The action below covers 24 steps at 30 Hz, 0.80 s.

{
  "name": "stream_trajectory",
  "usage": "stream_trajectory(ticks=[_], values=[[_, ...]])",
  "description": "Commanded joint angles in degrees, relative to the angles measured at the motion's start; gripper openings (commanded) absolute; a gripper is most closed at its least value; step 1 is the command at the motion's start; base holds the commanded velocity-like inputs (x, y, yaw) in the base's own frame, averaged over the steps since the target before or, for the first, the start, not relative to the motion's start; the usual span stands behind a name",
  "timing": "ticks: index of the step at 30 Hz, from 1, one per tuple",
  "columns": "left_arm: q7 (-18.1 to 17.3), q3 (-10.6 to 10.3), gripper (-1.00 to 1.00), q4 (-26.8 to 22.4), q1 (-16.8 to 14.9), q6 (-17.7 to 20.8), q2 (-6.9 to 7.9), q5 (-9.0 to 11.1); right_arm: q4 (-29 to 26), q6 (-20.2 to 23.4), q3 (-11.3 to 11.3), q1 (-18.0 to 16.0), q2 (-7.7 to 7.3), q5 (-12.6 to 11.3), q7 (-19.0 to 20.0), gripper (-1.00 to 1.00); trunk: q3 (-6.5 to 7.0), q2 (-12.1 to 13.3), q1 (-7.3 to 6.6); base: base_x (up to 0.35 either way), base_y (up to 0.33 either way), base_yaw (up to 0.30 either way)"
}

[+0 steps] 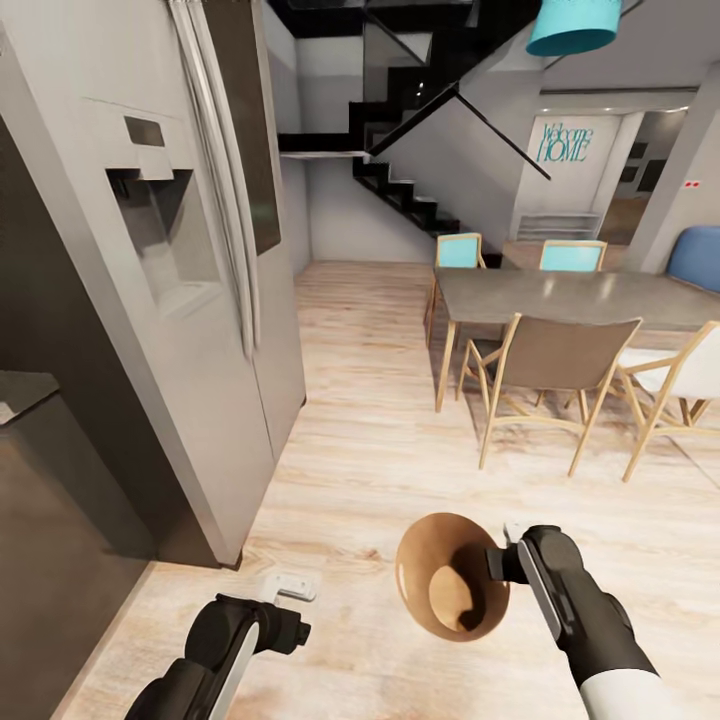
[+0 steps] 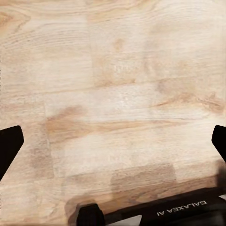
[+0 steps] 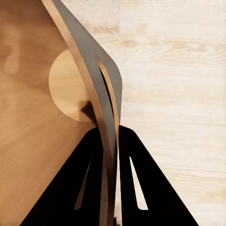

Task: Put the three can of soda from the living room inside the tash can in the kitchen.

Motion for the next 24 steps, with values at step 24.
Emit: stream_trajectory(ticks=[24], values=[[0.37, -0.02, 1.00, 0.26, 0.00, 0.00, -0.13, -0.34, -0.15, 0.00, 0.08, 0.00, -0.03, -1.40, 0.24, -1.00, 4.32, 9.64, -5.28, 0.000, 0.000, -0.232]])
